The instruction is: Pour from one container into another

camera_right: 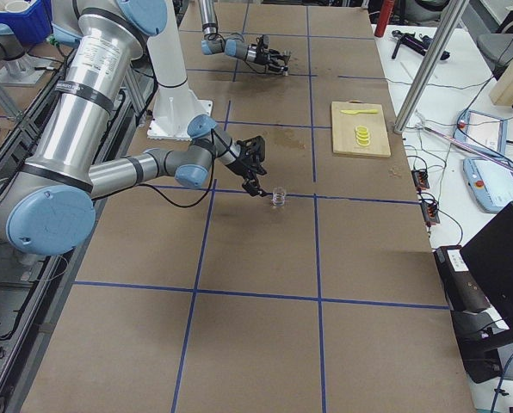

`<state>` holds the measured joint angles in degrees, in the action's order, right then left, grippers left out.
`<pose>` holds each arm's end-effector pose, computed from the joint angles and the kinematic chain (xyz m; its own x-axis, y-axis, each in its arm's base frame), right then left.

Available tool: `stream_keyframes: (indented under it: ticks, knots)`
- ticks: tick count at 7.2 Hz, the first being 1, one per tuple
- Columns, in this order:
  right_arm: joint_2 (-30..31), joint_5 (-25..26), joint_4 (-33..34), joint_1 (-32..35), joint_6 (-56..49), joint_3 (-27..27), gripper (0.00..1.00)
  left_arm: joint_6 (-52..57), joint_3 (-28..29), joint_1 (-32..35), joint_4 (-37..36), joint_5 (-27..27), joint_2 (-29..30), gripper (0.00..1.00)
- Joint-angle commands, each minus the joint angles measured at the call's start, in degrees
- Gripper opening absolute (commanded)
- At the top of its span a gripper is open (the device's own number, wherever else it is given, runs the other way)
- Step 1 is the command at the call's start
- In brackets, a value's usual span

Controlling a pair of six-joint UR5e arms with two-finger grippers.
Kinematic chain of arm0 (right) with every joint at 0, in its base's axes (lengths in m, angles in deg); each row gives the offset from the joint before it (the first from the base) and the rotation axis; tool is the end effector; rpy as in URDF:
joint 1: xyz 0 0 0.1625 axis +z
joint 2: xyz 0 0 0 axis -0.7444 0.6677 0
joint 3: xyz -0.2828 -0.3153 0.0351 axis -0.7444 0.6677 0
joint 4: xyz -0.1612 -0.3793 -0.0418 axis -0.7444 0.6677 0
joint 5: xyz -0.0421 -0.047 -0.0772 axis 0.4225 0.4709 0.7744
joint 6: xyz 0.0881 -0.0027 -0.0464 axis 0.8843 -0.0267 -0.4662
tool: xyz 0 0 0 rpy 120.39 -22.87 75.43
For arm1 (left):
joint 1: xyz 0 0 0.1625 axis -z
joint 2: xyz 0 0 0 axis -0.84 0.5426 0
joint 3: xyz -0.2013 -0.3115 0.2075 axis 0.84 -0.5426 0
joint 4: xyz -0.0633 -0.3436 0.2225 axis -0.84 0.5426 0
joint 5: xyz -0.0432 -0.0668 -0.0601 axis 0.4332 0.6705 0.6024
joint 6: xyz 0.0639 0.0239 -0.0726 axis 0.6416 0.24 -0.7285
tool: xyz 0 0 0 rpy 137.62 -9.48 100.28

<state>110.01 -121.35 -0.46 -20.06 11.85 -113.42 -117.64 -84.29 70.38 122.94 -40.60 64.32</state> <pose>-0.2285 -0.3041 0.4577 0.7262 -0.0417 0.6862 -0.3976 0.7888 0.4686 0.4458 -0.3342 0.5085 0.7534 -0.0658 -0.6542 0.6443 0.2725 0.7146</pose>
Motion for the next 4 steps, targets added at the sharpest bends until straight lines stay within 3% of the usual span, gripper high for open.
stream_keyframes:
  ticks: [1, 2, 4]
  knots:
    - [0.0, 2.1, -0.2, -2.3, 1.8, 0.0, 1.0, 0.3, 0.3, 0.4, 0.2, 0.0, 0.1, 0.81]
    - [0.0, 2.9, -0.2, -2.9, 2.1, 0.0, 1.0, 0.3, 0.8, 0.4, 0.5, 0.0, 0.8, 0.72]
    - [0.1, 2.9, -0.2, -3.1, 2.1, 0.1, 1.0, 0.3, 0.8, 0.5, 0.5, 0.0, 0.9, 0.64]
